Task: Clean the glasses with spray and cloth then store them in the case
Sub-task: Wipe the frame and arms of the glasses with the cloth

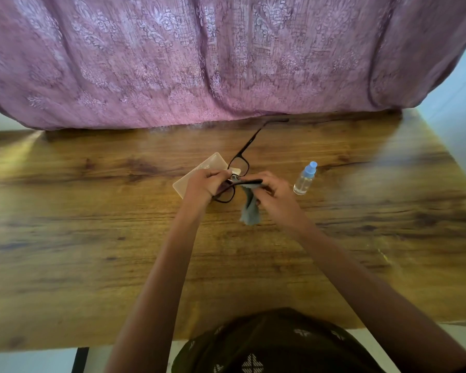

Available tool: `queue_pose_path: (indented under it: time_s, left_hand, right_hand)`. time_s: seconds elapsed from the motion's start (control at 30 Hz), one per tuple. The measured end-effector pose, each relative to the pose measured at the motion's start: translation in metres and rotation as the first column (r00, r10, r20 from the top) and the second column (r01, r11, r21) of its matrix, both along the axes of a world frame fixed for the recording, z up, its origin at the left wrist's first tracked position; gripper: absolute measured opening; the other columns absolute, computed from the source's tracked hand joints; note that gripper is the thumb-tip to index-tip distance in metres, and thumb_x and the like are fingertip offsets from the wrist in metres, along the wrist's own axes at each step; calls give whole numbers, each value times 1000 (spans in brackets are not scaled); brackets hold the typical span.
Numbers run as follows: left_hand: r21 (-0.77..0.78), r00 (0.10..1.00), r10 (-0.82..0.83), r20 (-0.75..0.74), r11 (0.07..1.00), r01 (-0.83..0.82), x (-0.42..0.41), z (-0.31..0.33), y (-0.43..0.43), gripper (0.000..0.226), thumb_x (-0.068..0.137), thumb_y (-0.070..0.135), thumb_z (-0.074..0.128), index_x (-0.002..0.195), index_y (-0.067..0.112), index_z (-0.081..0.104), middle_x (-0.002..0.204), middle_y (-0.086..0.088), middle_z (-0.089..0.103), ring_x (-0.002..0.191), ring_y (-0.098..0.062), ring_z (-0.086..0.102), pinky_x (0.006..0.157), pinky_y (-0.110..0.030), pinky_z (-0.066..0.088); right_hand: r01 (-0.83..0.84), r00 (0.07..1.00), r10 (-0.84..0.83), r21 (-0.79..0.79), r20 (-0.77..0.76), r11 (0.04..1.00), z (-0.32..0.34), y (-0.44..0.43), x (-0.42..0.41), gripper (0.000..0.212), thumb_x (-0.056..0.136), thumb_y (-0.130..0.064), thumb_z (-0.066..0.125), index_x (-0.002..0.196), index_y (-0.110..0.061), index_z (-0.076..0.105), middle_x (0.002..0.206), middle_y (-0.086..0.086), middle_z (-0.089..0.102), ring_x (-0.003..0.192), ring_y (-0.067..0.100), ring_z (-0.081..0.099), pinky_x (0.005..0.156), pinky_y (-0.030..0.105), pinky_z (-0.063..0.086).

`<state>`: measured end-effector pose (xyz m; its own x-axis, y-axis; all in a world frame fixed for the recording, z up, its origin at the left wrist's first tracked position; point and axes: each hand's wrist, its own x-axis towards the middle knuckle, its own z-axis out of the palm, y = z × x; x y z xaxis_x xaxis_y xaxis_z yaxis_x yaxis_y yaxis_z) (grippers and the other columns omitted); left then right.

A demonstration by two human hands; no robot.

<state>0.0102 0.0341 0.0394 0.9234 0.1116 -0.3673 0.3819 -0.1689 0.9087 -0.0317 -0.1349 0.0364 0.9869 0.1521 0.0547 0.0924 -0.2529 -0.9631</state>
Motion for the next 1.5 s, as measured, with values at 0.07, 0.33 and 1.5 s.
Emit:
queue_pose_path:
  time_s: [0.07,0.33,1.5]
  left_hand:
    - [-13,999,27,-23,1000,-28,4,4,-3,18,86,18,71,69,20,75,65,-1,70,80,-23,70,87,-36,56]
    - [41,999,29,17,999,-30,2,7,-7,16,84,15,70,69,18,74,53,8,67,58,-9,64,59,-18,52]
    - [410,771,-306,559,910,63,-36,67,-14,16,93,25,63,100,17,74,89,12,71,79,-2,66,120,-28,14]
  right_hand:
    - [-38,992,55,146,-113,989,5,5,-5,27,95,4,51,112,-6,69,115,14,63,97,21,61,76,27,51]
    - [-111,993,103,203,54,973,25,21,-15,16,84,-9,74,100,-8,74,100,5,69,83,25,68,81,46,57]
    - [380,839,-406,144,362,914,61,-11,-4,10,87,-23,71,97,-28,72,79,-23,70,73,-1,68,64,12,51]
